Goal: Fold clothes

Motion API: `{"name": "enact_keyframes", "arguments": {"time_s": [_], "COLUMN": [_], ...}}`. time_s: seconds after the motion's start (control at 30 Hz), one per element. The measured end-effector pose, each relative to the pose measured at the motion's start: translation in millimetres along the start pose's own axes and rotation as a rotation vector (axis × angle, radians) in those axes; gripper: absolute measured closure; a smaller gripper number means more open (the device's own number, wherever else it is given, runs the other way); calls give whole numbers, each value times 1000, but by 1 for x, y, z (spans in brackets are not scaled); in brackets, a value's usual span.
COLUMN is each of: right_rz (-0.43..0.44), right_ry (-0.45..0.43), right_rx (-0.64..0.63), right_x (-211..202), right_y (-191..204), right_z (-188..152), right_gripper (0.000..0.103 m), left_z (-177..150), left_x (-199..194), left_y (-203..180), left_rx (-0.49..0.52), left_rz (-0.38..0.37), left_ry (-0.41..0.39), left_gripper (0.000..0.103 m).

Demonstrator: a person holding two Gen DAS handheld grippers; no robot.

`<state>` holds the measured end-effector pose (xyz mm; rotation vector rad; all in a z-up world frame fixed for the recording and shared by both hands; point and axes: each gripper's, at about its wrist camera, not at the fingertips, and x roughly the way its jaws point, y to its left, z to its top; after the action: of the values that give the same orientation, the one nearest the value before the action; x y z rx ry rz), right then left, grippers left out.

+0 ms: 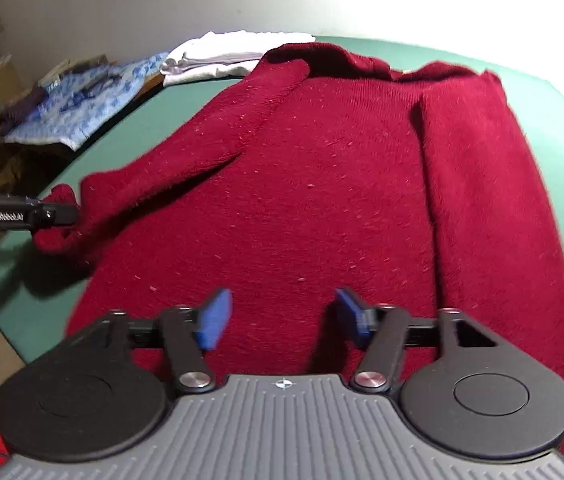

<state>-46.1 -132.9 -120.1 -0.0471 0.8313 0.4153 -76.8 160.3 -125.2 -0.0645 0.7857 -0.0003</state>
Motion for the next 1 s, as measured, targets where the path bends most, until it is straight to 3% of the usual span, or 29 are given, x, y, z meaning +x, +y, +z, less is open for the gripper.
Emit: {"name": "enact_keyframes", "arguments": {"time_s": [0.1, 0.33, 0.4, 0.47, 0.53, 0.6, 0.67, 0.7, 0.73, 0.9, 1.0], "right_rz": [29, 8, 8, 9, 4, -15, -46, -57, -53, -2, 25], "right_ry": [-3, -42, -79, -121, -155, -166, -158, -154, -149, -112, -108], "right_rx": [12, -20, 18, 67, 102, 87, -4, -56, -73, -101, -121], "right_x": [2, 2, 1, -1, -2, -2, -1, 0, 0, 1, -2], "right_y": [3, 12, 10, 6, 4, 5, 11, 14, 13, 1, -6], "right_z": [-2, -9, -14, -18, -22, -23, -25, -25, -25, -14, -11], "right_gripper": [15, 11, 11, 12, 15, 21, 25, 27, 27, 29, 42], "left_z": [9, 3, 1, -1, -4, -7, -8, -9, -5, 19, 53], "left_x": [3, 15, 15, 14, 13, 13, 12, 11, 11, 0, -21], "left_y": [11, 15, 16, 13, 7, -7, -13, -15, -12, 13, 35], "left_rx": [-35, -68, -69, -63, -52, 10, 15, 14, -15, -158, -212], "left_rz": [-15, -49, -68, -92, -108, -62, -49, -43, -46, 12, 87], "left_ry": [15, 70, 66, 61, 55, 42, 32, 28, 35, 5, -90], "left_gripper": [93, 89, 74, 45, 39, 44, 59, 91, 98, 99, 99]}}
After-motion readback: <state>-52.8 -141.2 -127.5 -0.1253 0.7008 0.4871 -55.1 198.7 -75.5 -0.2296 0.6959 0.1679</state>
